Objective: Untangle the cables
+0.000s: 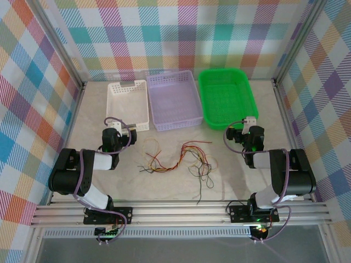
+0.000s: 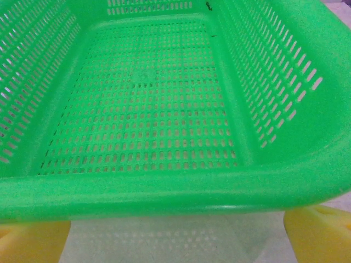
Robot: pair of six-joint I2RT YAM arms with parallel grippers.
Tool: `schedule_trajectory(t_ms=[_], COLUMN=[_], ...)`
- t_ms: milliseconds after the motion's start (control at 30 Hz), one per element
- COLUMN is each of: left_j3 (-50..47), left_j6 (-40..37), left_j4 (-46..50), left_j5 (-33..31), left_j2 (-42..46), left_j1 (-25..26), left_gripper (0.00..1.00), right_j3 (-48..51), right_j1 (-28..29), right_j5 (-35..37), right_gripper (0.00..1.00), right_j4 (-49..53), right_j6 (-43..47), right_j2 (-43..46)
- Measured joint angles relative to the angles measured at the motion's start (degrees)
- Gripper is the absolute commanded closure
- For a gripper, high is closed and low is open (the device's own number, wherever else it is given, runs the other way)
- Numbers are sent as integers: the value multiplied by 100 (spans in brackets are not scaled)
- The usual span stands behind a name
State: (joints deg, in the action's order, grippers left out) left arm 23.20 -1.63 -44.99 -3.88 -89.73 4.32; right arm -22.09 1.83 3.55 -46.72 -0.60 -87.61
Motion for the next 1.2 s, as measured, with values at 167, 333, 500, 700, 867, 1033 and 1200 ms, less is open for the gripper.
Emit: schedule_trajectory(t_ms=[167, 333, 500, 700, 867, 1033, 1200], left_j3=[0, 0, 0, 0, 0, 0, 0], left_j6=[0, 0, -2, 0, 0, 0, 0], left_j4=[0, 0, 0, 0, 0, 0, 0], left_j5=[0, 0, 0, 0, 0, 0, 0], left_j2=[2, 2, 2, 0, 2, 2, 2], left_j1=[0, -2, -2, -2, 0, -2, -2], left_gripper=[0, 0, 0, 0, 0, 0, 0], right_j3=[0, -44, -173, -197, -199, -345, -953], right_j1=[0, 4, 11, 13, 17, 57, 57], right_j5=[0, 26, 308, 369, 247, -120, -1191], right_gripper=[0, 0, 0, 0, 0, 0, 0], right_j4=[0, 157, 951, 1561, 2092, 2667, 3523], right_j6=[0, 0, -22, -120, -350, -837, -1696], right_j2=[0, 61, 859, 2164, 3368, 3926, 3967])
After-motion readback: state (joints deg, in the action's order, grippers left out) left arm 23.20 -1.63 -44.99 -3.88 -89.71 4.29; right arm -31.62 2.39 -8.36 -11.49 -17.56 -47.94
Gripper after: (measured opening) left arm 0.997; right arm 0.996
